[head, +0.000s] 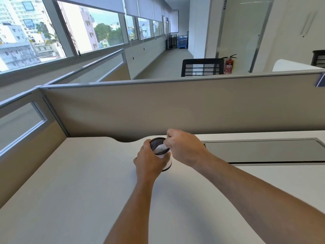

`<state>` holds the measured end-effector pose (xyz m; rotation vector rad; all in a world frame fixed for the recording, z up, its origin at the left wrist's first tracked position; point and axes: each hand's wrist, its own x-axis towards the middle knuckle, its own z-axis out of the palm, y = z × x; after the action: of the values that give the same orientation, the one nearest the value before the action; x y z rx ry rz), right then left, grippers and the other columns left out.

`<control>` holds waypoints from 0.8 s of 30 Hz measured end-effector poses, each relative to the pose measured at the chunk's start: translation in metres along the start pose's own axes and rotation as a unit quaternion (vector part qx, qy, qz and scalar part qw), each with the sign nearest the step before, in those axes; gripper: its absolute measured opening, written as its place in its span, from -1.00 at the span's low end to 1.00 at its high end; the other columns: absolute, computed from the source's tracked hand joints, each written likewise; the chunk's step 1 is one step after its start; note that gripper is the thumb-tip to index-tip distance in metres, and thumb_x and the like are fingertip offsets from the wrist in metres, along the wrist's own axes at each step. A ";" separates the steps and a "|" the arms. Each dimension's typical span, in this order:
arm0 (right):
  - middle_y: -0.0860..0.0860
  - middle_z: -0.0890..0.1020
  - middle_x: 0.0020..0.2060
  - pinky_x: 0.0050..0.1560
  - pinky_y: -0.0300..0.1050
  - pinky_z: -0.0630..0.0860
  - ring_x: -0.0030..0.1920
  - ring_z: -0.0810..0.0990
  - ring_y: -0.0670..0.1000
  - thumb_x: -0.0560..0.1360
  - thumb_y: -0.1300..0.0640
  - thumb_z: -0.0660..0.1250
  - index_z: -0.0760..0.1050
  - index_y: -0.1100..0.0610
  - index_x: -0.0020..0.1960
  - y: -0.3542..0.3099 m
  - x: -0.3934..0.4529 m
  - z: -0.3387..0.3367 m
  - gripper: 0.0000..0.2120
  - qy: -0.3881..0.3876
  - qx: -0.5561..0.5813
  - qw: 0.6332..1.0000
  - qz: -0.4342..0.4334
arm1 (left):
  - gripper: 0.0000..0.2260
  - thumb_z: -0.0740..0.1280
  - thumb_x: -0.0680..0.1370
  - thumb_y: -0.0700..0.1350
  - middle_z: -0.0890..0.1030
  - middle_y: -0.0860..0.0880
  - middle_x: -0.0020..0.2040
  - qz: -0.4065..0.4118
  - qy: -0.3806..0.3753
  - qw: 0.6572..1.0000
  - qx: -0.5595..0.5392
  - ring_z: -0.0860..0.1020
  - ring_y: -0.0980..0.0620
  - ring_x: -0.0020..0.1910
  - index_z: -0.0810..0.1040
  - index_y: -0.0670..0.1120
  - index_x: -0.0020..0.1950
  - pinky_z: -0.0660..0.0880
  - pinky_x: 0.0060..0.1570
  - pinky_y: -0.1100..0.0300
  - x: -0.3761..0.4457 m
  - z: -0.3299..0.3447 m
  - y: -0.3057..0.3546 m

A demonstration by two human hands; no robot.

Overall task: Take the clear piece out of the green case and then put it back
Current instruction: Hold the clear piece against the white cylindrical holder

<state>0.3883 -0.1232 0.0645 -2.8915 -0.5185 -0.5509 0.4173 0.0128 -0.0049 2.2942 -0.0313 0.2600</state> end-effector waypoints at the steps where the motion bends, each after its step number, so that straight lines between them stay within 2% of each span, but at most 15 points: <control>1: 0.06 0.50 -0.12 -0.37 -0.13 0.21 -0.26 0.40 0.10 0.49 0.35 0.26 0.57 0.20 -0.16 0.000 -0.001 0.000 -0.86 0.010 0.001 1.000 -0.008 | -0.44 0.50 0.33 0.25 0.54 0.19 -0.02 0.001 -0.002 1.000 0.001 0.60 -0.03 0.04 0.42 0.09 0.22 0.53 0.16 -0.10 0.000 0.000 0.000; 5: 0.08 0.52 -0.16 -0.38 -0.13 0.13 -0.27 0.35 0.08 0.43 0.38 0.30 0.59 0.22 -0.17 0.000 -0.004 0.000 -0.87 0.011 -0.032 0.998 -0.043 | -0.48 0.49 0.34 0.23 0.54 0.21 -0.05 0.009 -0.008 1.000 -0.001 0.59 0.01 0.00 0.42 0.11 0.19 0.55 0.15 -0.10 0.000 -0.002 -0.001; 9: 0.07 0.56 -0.18 -0.38 -0.14 0.19 -0.24 0.54 0.12 0.39 0.39 0.35 0.65 0.19 -0.14 -0.004 -0.008 -0.002 -0.83 0.000 -0.047 0.997 -0.061 | -0.52 0.48 0.35 0.19 0.58 0.19 -0.03 0.008 -0.011 1.000 -0.008 0.59 0.03 -0.03 0.43 0.11 0.19 0.56 0.14 -0.10 -0.001 -0.005 0.001; 11: 0.06 0.56 -0.21 -0.40 -0.17 0.19 -0.28 0.55 0.10 0.35 0.40 0.40 0.66 0.17 -0.17 -0.004 -0.012 -0.005 -0.82 0.016 -0.036 0.998 -0.054 | -0.50 0.49 0.35 0.19 0.62 0.15 0.02 0.007 -0.015 1.000 -0.007 0.61 0.00 0.01 0.44 0.08 0.21 0.56 0.15 -0.11 -0.001 -0.005 0.003; 13: 0.04 0.55 -0.18 -0.38 -0.15 0.20 -0.23 0.56 0.10 0.38 0.40 0.37 0.68 0.13 -0.10 -0.002 -0.013 -0.004 -0.77 0.005 -0.043 0.998 -0.046 | -0.46 0.49 0.35 0.19 0.63 0.12 0.05 0.006 -0.014 1.000 -0.009 0.61 -0.02 0.04 0.44 0.06 0.24 0.56 0.17 -0.11 -0.002 -0.007 0.004; 15: 0.05 0.56 -0.17 -0.40 -0.14 0.21 -0.23 0.56 0.11 0.39 0.39 0.36 0.67 0.16 -0.11 0.000 -0.018 -0.003 -0.80 0.008 -0.039 0.998 -0.046 | -0.44 0.50 0.35 0.19 0.63 0.11 0.07 0.007 -0.014 1.000 -0.010 0.60 -0.03 0.07 0.44 0.04 0.27 0.55 0.18 -0.11 -0.003 -0.008 0.005; 17: 0.03 0.56 -0.15 -0.41 -0.13 0.26 -0.22 0.55 0.10 0.46 0.34 0.35 0.65 0.17 -0.11 0.001 -0.022 -0.004 -0.86 0.020 -0.006 1.000 -0.014 | -0.43 0.50 0.36 0.18 0.62 0.11 0.08 0.006 -0.013 1.000 -0.011 0.60 -0.04 0.08 0.43 0.03 0.28 0.54 0.20 -0.11 -0.004 -0.009 0.006; 19: 0.01 0.57 -0.14 -0.36 -0.08 0.40 -0.22 0.55 0.08 0.56 0.25 0.33 0.66 0.16 -0.10 0.003 -0.027 -0.008 -0.86 0.059 0.085 0.992 0.074 | -0.42 0.51 0.36 0.18 0.60 0.13 0.07 0.001 -0.013 1.000 -0.014 0.60 -0.05 0.10 0.43 0.05 0.29 0.52 0.22 -0.11 -0.005 -0.010 0.008; 20: 0.00 0.58 -0.16 -0.30 -0.07 0.45 -0.24 0.56 0.05 0.57 0.21 0.35 0.67 0.14 -0.11 0.005 -0.030 -0.012 -0.86 0.090 0.162 0.972 0.144 | -0.42 0.52 0.35 0.18 0.58 0.15 0.04 0.000 -0.012 1.000 -0.013 0.60 -0.05 0.10 0.43 0.05 0.29 0.52 0.22 -0.11 -0.006 -0.010 0.009; 21: -0.03 0.62 -0.21 -0.26 -0.10 0.49 -0.27 0.58 0.01 0.56 0.17 0.38 0.68 0.12 -0.12 0.007 -0.033 -0.015 -0.87 0.119 0.248 0.937 0.217 | -0.43 0.52 0.35 0.18 0.56 0.17 0.01 -0.001 -0.011 1.000 -0.013 0.61 -0.06 0.09 0.44 0.06 0.28 0.52 0.22 -0.11 -0.006 -0.011 0.010; 23: -0.11 0.67 -0.38 -0.33 -0.27 0.51 -0.39 0.60 -0.13 0.53 0.13 0.44 0.71 0.07 -0.11 0.012 -0.041 -0.020 -0.92 0.148 0.411 0.835 0.336 | -0.44 0.53 0.35 0.18 0.54 0.19 -0.02 -0.002 -0.014 1.000 -0.014 0.61 -0.05 0.07 0.44 0.06 0.26 0.53 0.20 -0.12 -0.007 -0.012 0.011; 24: -0.12 0.67 -0.44 -0.37 -0.32 0.49 -0.45 0.58 -0.16 0.52 0.12 0.45 0.71 0.07 -0.12 0.014 -0.046 -0.021 -0.92 0.149 0.471 0.788 0.367 | -0.45 0.53 0.35 0.18 0.54 0.19 -0.02 -0.003 -0.015 1.000 -0.013 0.61 -0.05 0.07 0.45 0.06 0.25 0.54 0.19 -0.12 -0.007 -0.012 0.012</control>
<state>0.3461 -0.1548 0.0655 -1.7575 0.3301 -0.4136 0.4068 0.0132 0.0105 2.2714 -0.0443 0.2207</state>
